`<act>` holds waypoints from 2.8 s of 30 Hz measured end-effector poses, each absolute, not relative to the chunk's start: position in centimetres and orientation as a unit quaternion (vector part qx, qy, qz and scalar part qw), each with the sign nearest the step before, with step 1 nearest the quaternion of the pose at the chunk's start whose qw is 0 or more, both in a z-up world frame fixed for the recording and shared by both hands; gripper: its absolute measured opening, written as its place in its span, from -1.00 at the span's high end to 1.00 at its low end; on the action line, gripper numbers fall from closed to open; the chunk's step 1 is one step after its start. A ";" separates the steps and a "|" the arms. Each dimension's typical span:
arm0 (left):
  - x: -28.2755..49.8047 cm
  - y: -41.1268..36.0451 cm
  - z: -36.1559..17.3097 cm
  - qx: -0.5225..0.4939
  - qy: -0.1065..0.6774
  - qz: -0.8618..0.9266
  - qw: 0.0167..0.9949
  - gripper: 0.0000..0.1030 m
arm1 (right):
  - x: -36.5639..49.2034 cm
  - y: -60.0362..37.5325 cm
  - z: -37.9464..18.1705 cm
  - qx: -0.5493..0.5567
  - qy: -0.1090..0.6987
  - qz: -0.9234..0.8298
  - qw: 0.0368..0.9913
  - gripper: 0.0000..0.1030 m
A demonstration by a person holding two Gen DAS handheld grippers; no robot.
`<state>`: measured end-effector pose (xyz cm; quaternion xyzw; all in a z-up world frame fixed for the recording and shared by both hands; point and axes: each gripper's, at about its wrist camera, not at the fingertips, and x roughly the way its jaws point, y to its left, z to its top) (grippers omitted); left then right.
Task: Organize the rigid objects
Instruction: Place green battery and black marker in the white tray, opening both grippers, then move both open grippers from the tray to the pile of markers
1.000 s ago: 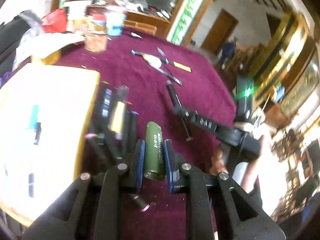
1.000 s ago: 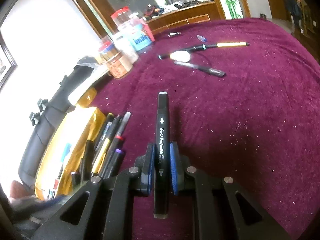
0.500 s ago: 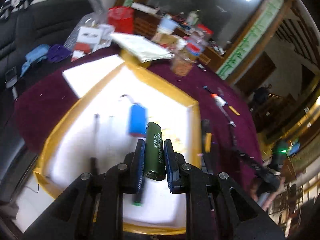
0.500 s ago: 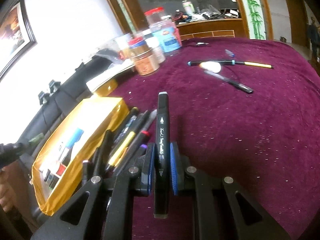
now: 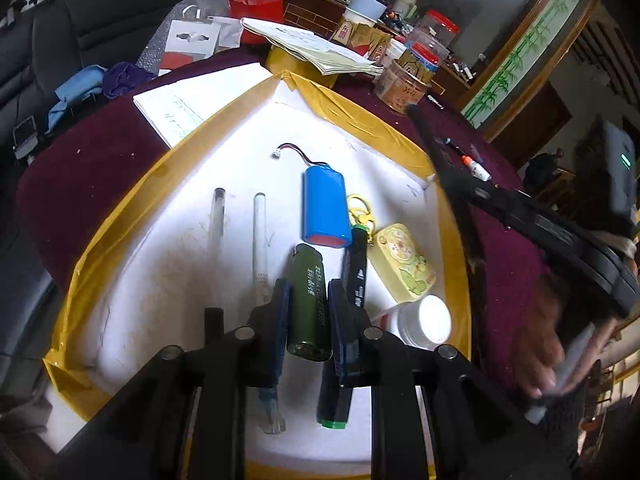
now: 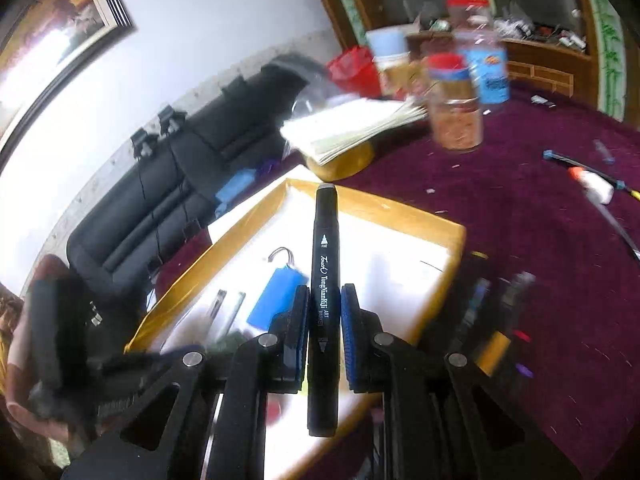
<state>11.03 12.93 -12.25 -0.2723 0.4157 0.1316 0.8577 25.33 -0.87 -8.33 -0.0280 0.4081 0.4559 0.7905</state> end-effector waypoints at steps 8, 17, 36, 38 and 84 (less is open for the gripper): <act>12.2 12.3 -12.8 -0.215 0.445 0.155 0.856 0.69 | 26.9 1.5 -12.2 -0.088 0.424 0.427 0.794 0.75; 13.4 12.0 -13.5 -0.202 0.467 0.179 0.842 0.64 | 27.2 1.2 -12.3 -0.073 0.430 0.424 0.794 0.72; 10.1 5.2 -6.4 -0.172 0.377 0.140 0.899 0.11 | 28.9 -11.0 -8.3 0.119 0.435 0.442 0.776 0.50; 10.5 3.9 -6.8 -0.174 0.378 0.117 0.902 0.11 | 28.5 -13.0 -9.3 0.116 0.445 0.428 0.778 0.50; 11.9 -1.2 -8.4 -0.170 0.420 0.052 0.890 0.11 | 20.4 -12.3 -13.5 -0.096 0.476 0.273 0.830 0.71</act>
